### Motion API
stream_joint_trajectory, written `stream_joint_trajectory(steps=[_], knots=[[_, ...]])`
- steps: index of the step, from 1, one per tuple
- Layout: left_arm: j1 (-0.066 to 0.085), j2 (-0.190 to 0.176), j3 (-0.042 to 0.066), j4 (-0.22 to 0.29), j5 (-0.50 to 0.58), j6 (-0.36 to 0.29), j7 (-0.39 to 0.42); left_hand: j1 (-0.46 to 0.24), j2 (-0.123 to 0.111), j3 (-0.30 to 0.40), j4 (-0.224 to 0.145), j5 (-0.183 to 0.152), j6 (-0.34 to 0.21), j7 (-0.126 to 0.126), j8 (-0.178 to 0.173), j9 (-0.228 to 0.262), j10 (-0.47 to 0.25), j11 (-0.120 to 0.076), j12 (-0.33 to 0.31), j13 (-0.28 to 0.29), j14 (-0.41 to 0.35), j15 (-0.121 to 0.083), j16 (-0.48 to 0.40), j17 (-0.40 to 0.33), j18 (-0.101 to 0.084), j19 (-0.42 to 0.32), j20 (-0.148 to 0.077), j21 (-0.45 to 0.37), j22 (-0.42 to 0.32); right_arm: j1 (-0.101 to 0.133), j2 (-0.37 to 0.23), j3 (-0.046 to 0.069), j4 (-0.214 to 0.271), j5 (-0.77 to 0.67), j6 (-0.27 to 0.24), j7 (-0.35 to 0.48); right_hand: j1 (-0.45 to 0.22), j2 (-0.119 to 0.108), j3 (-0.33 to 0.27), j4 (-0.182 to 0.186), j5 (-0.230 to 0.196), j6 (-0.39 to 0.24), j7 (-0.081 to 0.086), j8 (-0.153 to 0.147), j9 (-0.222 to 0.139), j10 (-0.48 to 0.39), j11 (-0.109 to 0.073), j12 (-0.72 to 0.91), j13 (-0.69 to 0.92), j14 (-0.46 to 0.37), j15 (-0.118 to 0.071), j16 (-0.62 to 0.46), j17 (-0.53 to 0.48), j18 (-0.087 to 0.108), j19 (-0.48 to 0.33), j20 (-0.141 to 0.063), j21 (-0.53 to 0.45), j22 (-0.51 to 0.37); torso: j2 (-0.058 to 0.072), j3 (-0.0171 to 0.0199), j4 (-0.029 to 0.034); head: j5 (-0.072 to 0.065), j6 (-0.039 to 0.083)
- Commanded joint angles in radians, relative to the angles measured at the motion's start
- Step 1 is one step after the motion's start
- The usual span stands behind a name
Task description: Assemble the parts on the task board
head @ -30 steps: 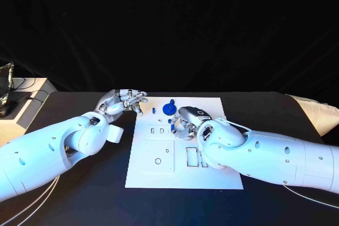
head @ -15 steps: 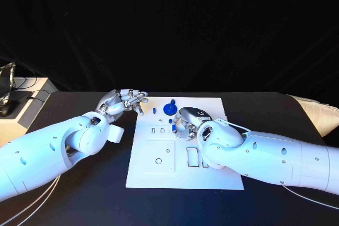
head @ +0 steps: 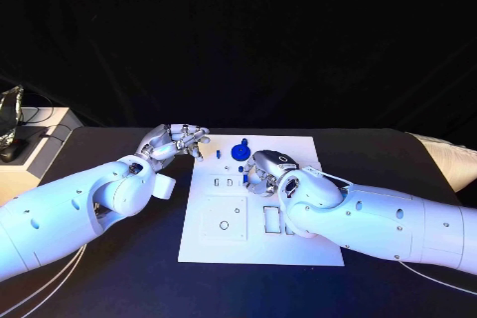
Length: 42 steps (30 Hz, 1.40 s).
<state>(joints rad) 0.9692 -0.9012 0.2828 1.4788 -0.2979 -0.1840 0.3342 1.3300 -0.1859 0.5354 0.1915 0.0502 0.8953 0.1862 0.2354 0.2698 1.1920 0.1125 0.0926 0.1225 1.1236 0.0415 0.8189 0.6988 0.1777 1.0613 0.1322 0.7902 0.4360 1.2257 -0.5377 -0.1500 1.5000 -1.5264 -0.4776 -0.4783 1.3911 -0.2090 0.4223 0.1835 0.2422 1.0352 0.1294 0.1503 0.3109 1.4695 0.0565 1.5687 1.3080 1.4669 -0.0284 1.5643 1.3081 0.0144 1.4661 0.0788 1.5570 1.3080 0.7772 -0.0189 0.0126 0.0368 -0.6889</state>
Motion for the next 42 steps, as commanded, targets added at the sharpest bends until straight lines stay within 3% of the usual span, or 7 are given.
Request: stream_joint_trajectory(steps=[1,27,33,36,39,40,42], knots=[[0.0,0.001,0.0,0.002,-0.002,0.011,0.004,-0.009,0.0,-0.005,-0.003,0.0,-0.004,0.0,-0.003,0.001,-0.004,0.002,0.004,0.001,0.003,0.0,0.007,0.001,0.004,-0.008,0.001,0.007,0.001,-0.002,0.001,-0.001,-0.001,-0.013,0.013,0.007,-0.009,-0.002,0.003,-0.001,0.001,-0.006,0.005,0.003,0.0,0.099,-0.004,-0.001,0.26,0.104,-0.001,0.006,0.263,-0.011,0.099,-0.005,0.002,0.253,-0.001,0.0002,0.0003,-0.001,-0.001],[0.0,0.001,0.0,0.0,-0.011,0.015,-0.003,-0.008,-0.001,-0.005,-0.005,0.0,-0.002,-0.002,-0.001,0.003,-0.007,0.001,0.007,0.004,0.003,0.0,0.009,0.002,0.005,-0.011,0.002,0.012,0.004,-0.002,-0.018,-0.001,0.021,-0.008,-0.027,0.027,-0.04,-0.039,-0.025,0.004,-0.02,-0.096,0.038,-0.046,-0.022,0.059,0.026,-0.044,0.221,0.104,0.036,0.006,0.263,-0.009,0.094,0.028,-0.006,0.246,0.0,-0.0002,0.0021,0.001,-0.002],[-0.001,0.003,0.0,-0.002,-0.082,0.018,-0.057,-0.026,-0.019,-0.028,-0.001,0.0,-0.017,-0.006,-0.008,0.004,0.013,-0.005,0.039,0.022,0.014,-0.004,0.032,0.015,0.006,-0.012,0.0,0.026,0.012,0.0,-0.065,0.003,0.065,0.026,-0.115,0.065,0.006,-0.01,-0.271,0.082,-0.038,-0.139,0.055,-0.079,-0.033,0.052,0.039,-0.05,0.214,0.104,0.05,0.006,0.263,-0.008,0.094,0.044,-0.008,0.246,-0.004,0.0011,-0.0004,0.007,0.001],[-0.001,0.004,0.0,-0.001,-0.133,0.013,-0.099,-0.041,-0.023,-0.076,0.002,-0.003,-0.016,-0.013,0.014,0.02,0.025,-0.017,0.142,0.095,0.037,-0.013,0.114,0.076,0.005,-0.008,-0.007,0.063,0.033,0.01,-0.093,0.008,0.084,0.084,-0.16,0.113,0.021,-0.005,-0.311,0.106,-0.047,-0.136,0.053,-0.078,-0.032,0.051,0.041,-0.051,0.213,0.104,0.05,0.006,0.263,-0.008,0.093,0.044,-0.009,0.245,-0.006,0.0021,-0.0026,0.008,0.004],[0.0,0.009,0.001,0.0,-0.184,0.012,-0.163,-0.046,-0.024,-0.139,0.01,0.003,-0.015,-0.02,0.091,0.064,-0.026,-0.028,0.384,0.281,0.129,-0.027,0.318,0.284,0.004,-0.001,-0.016,0.124,0.07,0.028,-0.127,0.014,0.099,0.185,-0.194,0.189,0.01,0.015,-0.327,0.109,-0.045,-0.111,0.047,-0.063,-0.026,0.055,0.036,-0.046,0.217,0.104,0.047,0.006,0.263,-0.008,0.093,0.042,-0.01,0.244,-0.012,0.0039,-0.0049,0.01,0.006],[0.0,0.011,0.001,0.0,-0.204,0.014,-0.188,-0.031,-0.002,-0.15,0.024,-0.003,-0.053,-0.029,0.15,0.104,-0.149,-0.039,0.577,0.438,0.152,-0.029,0.385,0.351,0.005,-0.01,-0.024,0.166,0.097,0.036,-0.138,0.016,0.102,0.225,-0.199,0.217,0.009,0.023,-0.327,0.108,-0.041,-0.099,0.043,-0.054,-0.023,0.058,0.033,-0.043,0.22,0.104,0.044,0.006,0.263,-0.008,0.093,0.041,-0.009,0.245,-0.014,0.0047,-0.0055,0.01,0.006],[0.0,0.014,0.001,0.001,-0.24,0.017,-0.233,-0.071,0.015,-0.162,0.067,0.0,-0.036,-0.035,0.198,0.131,-0.114,-0.04,0.684,0.5,0.232,-0.034,0.482,0.47,-0.014,0.057,-0.026,0.26,0.227,0.05,-0.155,0.018,0.105,0.292,-0.2,0.262,0.007,0.033,-0.325,0.107,-0.038,-0.081,0.036,-0.038,-0.017,0.062,0.027,-0.039,0.223,0.104,0.04,0.006,0.263,-0.008,0.093,0.037,-0.009,0.245,-0.018,0.0068,-0.0067,0.011,0.007]])
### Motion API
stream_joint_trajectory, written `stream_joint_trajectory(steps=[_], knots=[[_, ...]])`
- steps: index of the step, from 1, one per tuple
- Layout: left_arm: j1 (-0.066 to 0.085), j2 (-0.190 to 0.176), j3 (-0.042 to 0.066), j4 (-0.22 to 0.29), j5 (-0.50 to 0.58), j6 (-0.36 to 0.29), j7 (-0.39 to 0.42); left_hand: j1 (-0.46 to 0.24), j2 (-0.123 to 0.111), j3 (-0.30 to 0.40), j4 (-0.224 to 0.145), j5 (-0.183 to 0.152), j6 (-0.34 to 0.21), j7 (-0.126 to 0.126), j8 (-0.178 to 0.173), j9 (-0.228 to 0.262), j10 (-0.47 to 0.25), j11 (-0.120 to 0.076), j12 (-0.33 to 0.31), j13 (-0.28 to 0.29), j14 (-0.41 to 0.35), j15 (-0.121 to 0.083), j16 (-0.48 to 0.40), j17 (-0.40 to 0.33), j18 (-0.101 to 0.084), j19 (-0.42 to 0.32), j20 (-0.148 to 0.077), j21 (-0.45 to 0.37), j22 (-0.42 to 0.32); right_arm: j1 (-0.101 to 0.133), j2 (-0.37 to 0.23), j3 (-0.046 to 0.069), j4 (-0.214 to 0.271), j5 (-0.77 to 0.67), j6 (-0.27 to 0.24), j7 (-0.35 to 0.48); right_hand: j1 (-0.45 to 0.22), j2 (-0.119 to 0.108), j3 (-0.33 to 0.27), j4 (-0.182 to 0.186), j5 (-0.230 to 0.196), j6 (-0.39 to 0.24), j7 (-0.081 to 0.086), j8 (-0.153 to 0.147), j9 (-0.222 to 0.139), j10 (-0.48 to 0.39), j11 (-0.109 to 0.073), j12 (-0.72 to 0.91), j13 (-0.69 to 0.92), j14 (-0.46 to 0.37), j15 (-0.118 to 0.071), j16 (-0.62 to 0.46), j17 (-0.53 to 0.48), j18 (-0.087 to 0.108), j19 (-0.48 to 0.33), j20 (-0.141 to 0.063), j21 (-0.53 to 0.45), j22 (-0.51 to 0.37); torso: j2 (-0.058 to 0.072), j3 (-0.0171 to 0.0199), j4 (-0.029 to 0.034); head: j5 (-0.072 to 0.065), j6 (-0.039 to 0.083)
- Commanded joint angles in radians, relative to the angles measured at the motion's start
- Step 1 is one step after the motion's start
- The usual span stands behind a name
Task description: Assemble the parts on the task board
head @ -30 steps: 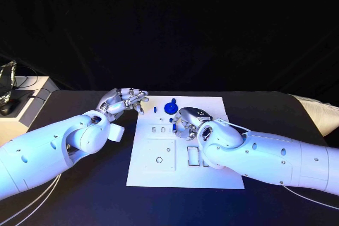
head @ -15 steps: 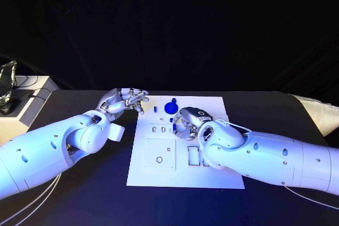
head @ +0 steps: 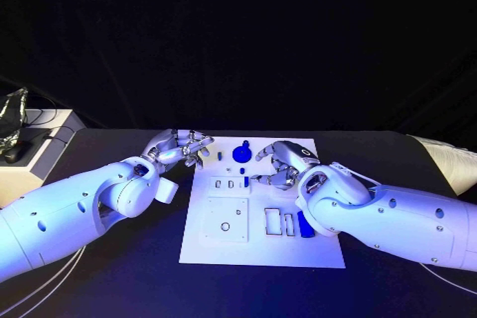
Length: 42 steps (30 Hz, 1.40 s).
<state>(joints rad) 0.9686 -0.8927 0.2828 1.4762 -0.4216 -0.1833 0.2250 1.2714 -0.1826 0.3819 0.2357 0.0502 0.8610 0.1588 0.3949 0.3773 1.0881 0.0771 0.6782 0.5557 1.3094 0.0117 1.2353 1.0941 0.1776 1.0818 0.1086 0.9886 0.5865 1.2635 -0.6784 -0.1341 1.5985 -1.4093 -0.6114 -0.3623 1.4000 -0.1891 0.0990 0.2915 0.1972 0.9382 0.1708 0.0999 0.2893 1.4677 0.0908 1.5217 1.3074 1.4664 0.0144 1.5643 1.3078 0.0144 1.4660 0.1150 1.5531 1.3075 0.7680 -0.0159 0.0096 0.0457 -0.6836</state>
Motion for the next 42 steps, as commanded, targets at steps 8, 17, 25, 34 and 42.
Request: stream_joint_trajectory(steps=[8,17,25,34,42], knots=[[0.013,0.045,0.001,0.006,-0.344,0.098,-0.407,-0.116,0.055,-0.004,0.055,0.001,-0.012,-0.062,0.244,0.174,0.219,-0.055,0.582,0.553,0.234,-0.05,0.296,0.403,-0.091,0.274,-0.044,0.381,0.549,0.077,-0.093,0.009,-0.021,0.419,-0.011,0.257,0.004,0.031,0.015,-0.004,0.051,0.04,-0.019,0.053,0.026,0.071,-0.02,0.015,0.231,0.104,-0.016,0.006,0.263,-0.009,0.095,-0.012,-0.002,0.249,-0.036,0.017,-0.006,0.007,0.001],[0.08,0.14,-0.03,-0.057,-0.491,0.225,-0.649,-0.159,0.056,0.023,0.057,0.0,-0.014,-0.073,0.275,0.211,0.282,-0.066,0.661,0.659,0.255,-0.061,0.326,0.459,-0.108,0.319,-0.056,0.431,0.64,0.108,-0.122,0.011,-0.098,0.526,0.057,0.264,0.006,0.029,0.021,-0.004,0.078,0.026,-0.018,0.056,0.031,0.073,-0.02,0.018,0.234,0.104,-0.016,0.006,0.263,-0.01,0.097,-0.014,0.001,0.25,-0.063,0.0322,-0.0093,0.013,-0.009],[0.17,0.257,-0.12,-0.159,-0.569,0.307,-0.765,-0.198,0.049,0.03,0.058,0.0,-0.022,-0.073,0.277,0.223,0.285,-0.065,0.67,0.674,0.257,-0.061,0.328,0.462,-0.109,0.322,-0.056,0.438,0.65,0.113,-0.119,0.011,-0.135,0.534,0.096,0.246,0.006,0.027,0.022,-0.004,0.08,0.018,-0.016,0.054,0.032,0.071,-0.019,0.015,0.231,0.104,-0.016,0.006,0.263,-0.009,0.096,-0.014,-0.001,0.249,-0.073,0.043,-0.0139,0.019,-0.019],[0.217,0.348,-0.16,-0.246,-0.621,0.373,-0.812,-0.206,0.045,0.03,0.057,0.0,-0.025,-0.072,0.277,0.226,0.292,-0.064,0.679,0.688,0.259,-0.06,0.332,0.469,-0.11,0.324,-0.056,0.441,0.657,0.114,-0.115,0.011,-0.146,0.515,0.113,0.228,0.006,0.026,0.023,-0.005,0.082,0.013,-0.015,0.053,0.032,0.071,-0.018,0.015,0.231,0.104,-0.015,0.006,0.263,-0.009,0.095,-0.013,-0.002,0.248,-0.075,0.0485,-0.0175,0.025,-0.031],[0.243,0.4,-0.179,-0.3,-0.642,0.427,-0.834,-0.219,0.044,0.031,0.058,0.0,-0.028,-0.071,0.275,0.228,0.29,-0.063,0.68,0.69,0.26,-0.059,0.333,0.472,-0.112,0.328,-0.055,0.445,0.666,0.114,-0.112,0.011,-0.151,0.501,0.121,0.215,0.007,0.026,0.023,-0.005,0.082,0.011,-0.015,0.053,0.032,0.07,-0.018,0.014,0.23,0.104,-0.015,0.006,0.263,-0.009,0.095,-0.013,-0.002,0.249,-0.073,0.0474,-0.0179,0.024,-0.031]])
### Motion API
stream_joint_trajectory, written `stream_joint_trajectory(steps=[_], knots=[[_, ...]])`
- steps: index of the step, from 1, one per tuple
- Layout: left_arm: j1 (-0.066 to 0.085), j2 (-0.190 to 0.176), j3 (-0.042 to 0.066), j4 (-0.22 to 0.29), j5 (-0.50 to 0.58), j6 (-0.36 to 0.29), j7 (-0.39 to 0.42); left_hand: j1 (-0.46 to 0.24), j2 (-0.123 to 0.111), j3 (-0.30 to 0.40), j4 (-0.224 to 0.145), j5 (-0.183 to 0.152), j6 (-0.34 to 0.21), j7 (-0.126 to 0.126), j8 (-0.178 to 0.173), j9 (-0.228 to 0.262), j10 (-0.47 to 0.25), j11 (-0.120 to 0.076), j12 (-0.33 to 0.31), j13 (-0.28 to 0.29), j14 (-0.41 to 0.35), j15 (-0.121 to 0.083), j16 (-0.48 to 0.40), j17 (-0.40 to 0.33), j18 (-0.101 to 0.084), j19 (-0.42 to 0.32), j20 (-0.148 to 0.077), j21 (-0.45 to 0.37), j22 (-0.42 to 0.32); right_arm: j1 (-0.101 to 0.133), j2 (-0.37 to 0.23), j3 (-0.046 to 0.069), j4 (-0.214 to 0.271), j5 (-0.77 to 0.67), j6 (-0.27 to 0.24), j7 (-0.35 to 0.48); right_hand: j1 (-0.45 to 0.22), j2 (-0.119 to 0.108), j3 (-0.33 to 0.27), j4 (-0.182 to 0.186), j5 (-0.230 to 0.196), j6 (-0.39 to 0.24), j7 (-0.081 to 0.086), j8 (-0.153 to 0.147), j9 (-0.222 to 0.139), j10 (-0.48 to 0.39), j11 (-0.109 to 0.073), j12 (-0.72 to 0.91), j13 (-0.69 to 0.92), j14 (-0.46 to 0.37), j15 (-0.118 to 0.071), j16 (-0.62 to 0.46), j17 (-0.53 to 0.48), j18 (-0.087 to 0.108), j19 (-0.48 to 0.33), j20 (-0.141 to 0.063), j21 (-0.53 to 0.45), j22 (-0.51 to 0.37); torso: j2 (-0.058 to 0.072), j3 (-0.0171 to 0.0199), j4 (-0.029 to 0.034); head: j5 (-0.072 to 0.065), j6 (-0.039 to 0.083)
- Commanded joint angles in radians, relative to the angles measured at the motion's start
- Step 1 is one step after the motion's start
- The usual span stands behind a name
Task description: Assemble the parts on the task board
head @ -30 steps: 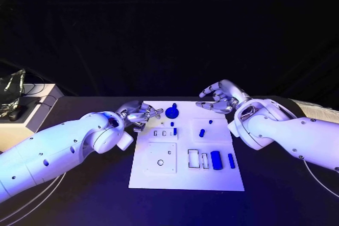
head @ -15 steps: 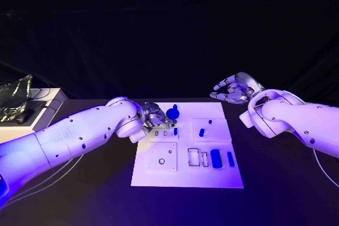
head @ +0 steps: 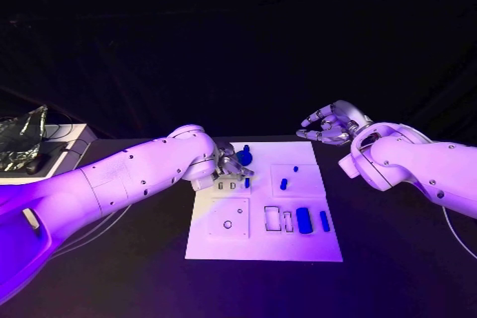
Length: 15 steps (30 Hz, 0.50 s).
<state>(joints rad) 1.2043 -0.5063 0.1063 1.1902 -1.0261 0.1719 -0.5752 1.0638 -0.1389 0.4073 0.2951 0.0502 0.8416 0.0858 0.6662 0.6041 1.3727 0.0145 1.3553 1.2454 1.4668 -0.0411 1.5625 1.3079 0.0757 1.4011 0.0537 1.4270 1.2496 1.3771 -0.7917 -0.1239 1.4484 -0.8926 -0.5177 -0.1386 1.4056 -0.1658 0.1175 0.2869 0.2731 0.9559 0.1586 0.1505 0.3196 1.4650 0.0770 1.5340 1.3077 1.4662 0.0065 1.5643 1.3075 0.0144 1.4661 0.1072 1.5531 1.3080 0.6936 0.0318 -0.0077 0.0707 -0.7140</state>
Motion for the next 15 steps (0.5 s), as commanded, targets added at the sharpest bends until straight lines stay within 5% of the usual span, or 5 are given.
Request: stream_joint_trajectory(steps=[1,15], knots=[[0.009,0.018,-0.004,-0.019,-0.039,0.075,-0.035,-0.014,-0.001,0.005,-0.001,0.0,-0.009,0.002,0.004,0.002,0.004,0.0,0.002,0.0,0.102,-0.006,0.006,0.258,-0.01,0.009,0.0,0.007,0.003,0.0,0.001,0.0,-0.002,-0.017,0.027,-0.01,0.001,0.002,0.005,0.0,0.006,-0.007,-0.003,0.002,0.002,0.073,-0.004,0.002,0.23,0.105,-0.007,0.006,0.263,-0.009,0.095,-0.005,-0.002,0.248,0.002,-0.001,0.0001,-0.001,0.0],[0.018,0.065,-0.009,-0.08,-0.047,0.129,-0.033,-0.016,-0.001,0.008,-0.004,0.001,-0.012,0.003,0.002,0.004,-0.003,0.0,-0.004,-0.009,0.102,-0.005,0.005,0.256,-0.011,0.009,0.0,0.009,0.006,0.0,0.007,0.0,-0.006,-0.029,0.036,-0.018,0.0,0.001,0.005,0.0,0.007,-0.01,-0.002,0.002,0.002,0.073,-0.003,0.003,0.23,0.105,-0.006,0.006,0.263,-0.009,0.095,-0.005,-0.003,0.247,0.006,-0.0028,0.001,-0.004,-0.007]])
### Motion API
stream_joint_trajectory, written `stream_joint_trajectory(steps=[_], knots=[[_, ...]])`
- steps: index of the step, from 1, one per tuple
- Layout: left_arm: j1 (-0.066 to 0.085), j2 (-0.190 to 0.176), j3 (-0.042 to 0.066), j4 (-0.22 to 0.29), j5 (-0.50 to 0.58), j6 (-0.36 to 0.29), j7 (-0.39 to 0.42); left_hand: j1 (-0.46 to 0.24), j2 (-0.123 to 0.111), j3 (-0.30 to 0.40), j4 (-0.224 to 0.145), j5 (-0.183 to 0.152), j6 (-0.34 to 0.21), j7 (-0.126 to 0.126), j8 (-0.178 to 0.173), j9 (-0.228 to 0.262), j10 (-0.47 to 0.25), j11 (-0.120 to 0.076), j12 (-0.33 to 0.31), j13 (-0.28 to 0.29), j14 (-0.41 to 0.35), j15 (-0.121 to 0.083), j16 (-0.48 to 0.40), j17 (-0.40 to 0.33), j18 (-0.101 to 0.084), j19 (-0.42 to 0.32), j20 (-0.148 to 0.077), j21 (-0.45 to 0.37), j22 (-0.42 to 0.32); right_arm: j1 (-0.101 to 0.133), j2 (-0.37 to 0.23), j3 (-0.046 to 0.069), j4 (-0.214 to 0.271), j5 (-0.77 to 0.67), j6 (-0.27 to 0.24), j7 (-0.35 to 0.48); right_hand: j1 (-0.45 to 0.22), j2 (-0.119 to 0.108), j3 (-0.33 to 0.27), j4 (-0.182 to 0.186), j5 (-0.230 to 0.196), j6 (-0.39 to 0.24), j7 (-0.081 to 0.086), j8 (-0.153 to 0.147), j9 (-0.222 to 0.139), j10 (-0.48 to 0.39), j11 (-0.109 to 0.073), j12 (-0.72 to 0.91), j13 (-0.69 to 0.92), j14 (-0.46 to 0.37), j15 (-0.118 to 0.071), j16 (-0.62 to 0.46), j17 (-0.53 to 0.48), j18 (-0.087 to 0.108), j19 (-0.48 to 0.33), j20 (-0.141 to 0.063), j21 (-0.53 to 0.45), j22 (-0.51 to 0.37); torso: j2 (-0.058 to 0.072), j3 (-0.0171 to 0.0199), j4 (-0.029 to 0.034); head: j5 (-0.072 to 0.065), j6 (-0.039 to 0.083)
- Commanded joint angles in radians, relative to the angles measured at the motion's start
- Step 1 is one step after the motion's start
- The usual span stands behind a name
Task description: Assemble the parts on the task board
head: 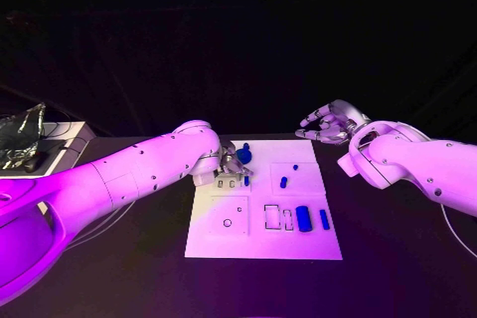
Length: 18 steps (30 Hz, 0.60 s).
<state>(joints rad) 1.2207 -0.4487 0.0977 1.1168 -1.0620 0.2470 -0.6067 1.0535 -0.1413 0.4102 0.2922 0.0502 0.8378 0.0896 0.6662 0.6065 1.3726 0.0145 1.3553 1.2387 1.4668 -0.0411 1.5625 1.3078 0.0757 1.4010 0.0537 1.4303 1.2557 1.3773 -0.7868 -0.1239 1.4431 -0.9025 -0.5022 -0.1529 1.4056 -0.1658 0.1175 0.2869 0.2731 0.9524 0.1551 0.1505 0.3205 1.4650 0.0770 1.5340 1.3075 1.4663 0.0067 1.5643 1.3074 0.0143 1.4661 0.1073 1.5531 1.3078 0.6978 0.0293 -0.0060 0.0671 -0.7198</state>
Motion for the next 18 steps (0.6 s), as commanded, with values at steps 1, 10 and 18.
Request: stream_joint_trajectory(steps=[1,10,18], knots=[[0.002,0.01,-0.001,-0.01,-0.011,0.056,0.0,-0.005,0.001,0.006,-0.001,0.001,-0.009,-0.001,0.002,0.002,-0.004,0.0,-0.004,-0.003,0.102,-0.005,0.005,0.256,-0.011,0.009,0.001,0.006,0.0,0.0,0.003,0.0,-0.001,-0.021,0.021,-0.004,0.0,0.001,0.005,0.0,0.007,-0.007,0.002,0.002,0.001,0.073,-0.003,0.003,0.231,0.104,-0.006,0.006,0.263,-0.009,0.095,-0.005,-0.003,0.248,0.002,-0.0004,-0.0012,-0.001,-0.002],[0.002,0.021,-0.002,-0.018,-0.009,0.056,0.008,-0.004,0.001,0.008,-0.001,0.0,-0.01,-0.001,0.002,0.002,-0.007,0.001,-0.006,-0.006,0.101,-0.005,0.004,0.256,-0.011,0.008,0.001,0.005,-0.001,0.0,0.007,0.0,-0.002,-0.025,0.023,-0.007,0.0,0.001,0.005,0.0,0.007,-0.007,0.002,0.002,0.001,0.073,-0.003,0.003,0.231,0.104,-0.006,0.006,0.263,-0.009,0.095,-0.005,-0.003,0.248,0.007,-0.0006,-0.0024,0.001,-0.009],[0.002,0.021,-0.002,-0.017,-0.009,0.063,0.009,0.002,0.002,0.016,-0.003,0.0,-0.012,0.0,0.001,0.005,-0.009,0.002,-0.007,-0.006,0.101,-0.004,0.004,0.255,-0.011,0.007,0.002,0.006,0.0,0.0,0.01,0.0,-0.004,-0.029,0.028,-0.009,0.0,0.001,0.005,0.0,0.007,-0.007,0.002,0.002,0.001,0.073,-0.003,0.003,0.231,0.104,-0.006,0.006,0.263,-0.009,0.095,-0.005,-0.003,0.248,0.006,-0.0015,-0.0019,0.001,-0.012]])
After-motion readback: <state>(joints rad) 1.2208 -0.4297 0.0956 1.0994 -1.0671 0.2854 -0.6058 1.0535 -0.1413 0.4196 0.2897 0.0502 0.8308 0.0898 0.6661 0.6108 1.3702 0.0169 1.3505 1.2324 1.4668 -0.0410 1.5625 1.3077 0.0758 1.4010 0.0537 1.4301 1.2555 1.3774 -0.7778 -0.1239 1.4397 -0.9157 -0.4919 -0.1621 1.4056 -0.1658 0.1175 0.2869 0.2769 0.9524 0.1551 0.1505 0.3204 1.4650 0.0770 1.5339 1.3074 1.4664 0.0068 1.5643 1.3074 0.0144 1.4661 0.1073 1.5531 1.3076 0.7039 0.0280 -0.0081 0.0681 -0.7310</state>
